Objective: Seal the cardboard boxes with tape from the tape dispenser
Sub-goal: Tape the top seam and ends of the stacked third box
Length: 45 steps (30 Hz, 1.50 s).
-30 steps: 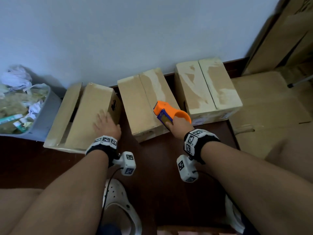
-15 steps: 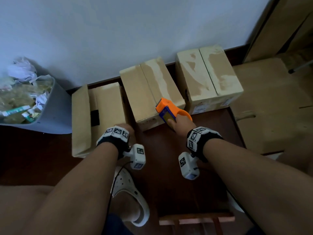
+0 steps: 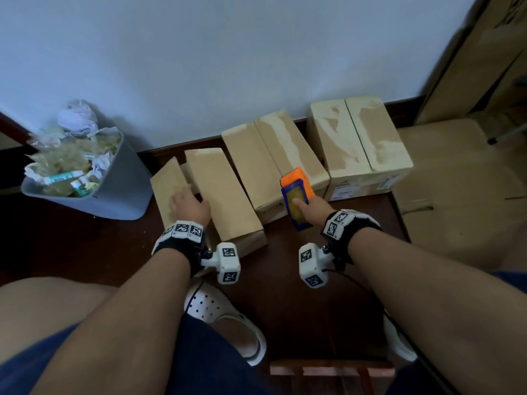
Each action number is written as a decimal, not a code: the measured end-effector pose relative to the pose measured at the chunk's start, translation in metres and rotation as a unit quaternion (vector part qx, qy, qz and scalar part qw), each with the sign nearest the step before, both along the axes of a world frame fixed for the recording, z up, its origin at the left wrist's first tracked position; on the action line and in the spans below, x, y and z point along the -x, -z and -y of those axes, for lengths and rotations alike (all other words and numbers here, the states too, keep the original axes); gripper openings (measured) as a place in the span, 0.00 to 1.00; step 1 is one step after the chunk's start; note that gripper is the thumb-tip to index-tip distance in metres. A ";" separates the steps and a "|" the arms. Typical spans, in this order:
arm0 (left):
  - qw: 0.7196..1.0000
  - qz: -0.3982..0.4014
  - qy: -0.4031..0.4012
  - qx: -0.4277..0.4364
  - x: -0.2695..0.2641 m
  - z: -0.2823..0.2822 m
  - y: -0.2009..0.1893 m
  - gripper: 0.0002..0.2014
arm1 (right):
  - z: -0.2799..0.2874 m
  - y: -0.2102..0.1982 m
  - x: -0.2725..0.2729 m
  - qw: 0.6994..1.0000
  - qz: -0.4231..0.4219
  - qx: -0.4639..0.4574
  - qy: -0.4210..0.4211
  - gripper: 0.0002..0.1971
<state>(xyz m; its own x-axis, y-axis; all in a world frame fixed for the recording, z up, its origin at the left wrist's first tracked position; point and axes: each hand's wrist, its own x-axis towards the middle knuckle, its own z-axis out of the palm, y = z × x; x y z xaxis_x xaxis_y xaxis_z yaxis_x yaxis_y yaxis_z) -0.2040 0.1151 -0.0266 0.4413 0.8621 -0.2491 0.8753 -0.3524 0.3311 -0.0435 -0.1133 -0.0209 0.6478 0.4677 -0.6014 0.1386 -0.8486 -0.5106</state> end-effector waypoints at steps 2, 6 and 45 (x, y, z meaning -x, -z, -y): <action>0.987 -0.159 0.027 0.017 0.012 -0.009 0.009 0.37 | -0.005 0.007 0.008 1.000 -0.023 0.000 0.009 0.23; 0.951 -0.278 0.089 0.099 0.020 0.001 0.006 0.38 | -0.011 0.014 0.015 0.998 -0.062 0.010 0.004 0.25; 0.859 0.464 -0.103 0.190 -0.012 0.073 -0.307 0.09 | 0.063 -0.146 -0.007 0.917 0.139 -0.285 0.242 0.21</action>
